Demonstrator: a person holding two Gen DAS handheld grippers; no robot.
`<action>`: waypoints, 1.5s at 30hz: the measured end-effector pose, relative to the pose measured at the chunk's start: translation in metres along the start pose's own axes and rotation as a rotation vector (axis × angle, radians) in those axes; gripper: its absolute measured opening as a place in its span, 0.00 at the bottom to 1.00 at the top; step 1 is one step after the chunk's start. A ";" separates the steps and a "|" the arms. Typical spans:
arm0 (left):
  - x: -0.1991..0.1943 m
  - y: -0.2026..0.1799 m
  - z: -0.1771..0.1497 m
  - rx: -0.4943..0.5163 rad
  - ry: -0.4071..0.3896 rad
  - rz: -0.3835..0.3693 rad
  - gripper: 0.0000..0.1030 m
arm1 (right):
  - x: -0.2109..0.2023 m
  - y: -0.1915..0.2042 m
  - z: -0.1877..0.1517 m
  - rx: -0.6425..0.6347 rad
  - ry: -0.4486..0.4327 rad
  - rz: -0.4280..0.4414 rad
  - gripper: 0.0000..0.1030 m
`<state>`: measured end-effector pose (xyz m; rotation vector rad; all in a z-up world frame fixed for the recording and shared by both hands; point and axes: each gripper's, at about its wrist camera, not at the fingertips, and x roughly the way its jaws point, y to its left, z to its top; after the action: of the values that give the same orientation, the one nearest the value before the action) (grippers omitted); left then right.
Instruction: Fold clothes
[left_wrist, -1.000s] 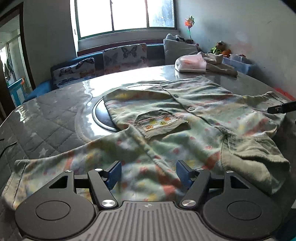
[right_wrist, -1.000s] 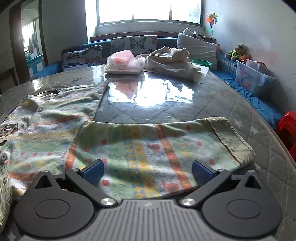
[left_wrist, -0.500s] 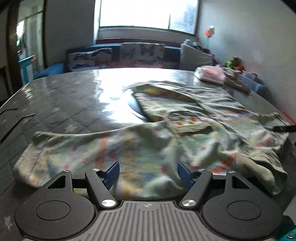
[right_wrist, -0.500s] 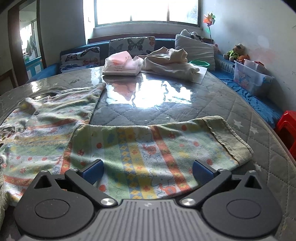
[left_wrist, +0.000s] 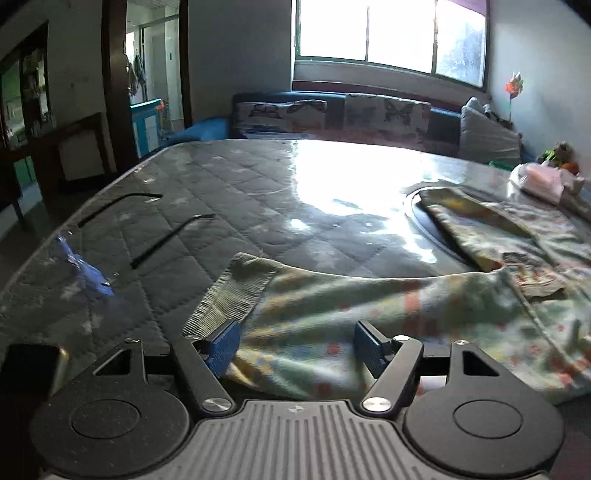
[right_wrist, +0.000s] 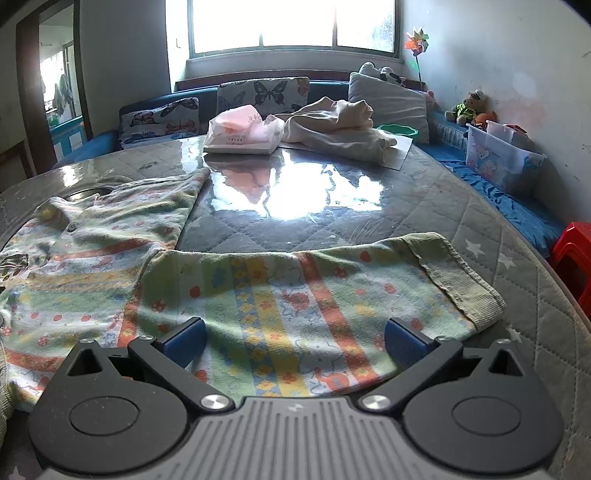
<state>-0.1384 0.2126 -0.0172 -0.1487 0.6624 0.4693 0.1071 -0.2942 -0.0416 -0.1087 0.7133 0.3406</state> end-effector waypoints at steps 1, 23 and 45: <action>0.000 -0.001 0.001 0.001 0.000 0.004 0.70 | 0.000 0.000 0.000 0.000 -0.002 0.000 1.00; 0.014 -0.044 0.025 0.005 0.030 -0.036 0.86 | -0.002 -0.001 -0.004 -0.001 -0.031 0.007 1.00; -0.026 -0.134 0.053 0.055 -0.150 -0.291 1.00 | -0.005 -0.004 -0.002 0.020 -0.036 -0.013 1.00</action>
<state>-0.0644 0.0987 0.0380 -0.1532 0.4955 0.1800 0.1036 -0.2998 -0.0404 -0.0878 0.6805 0.3223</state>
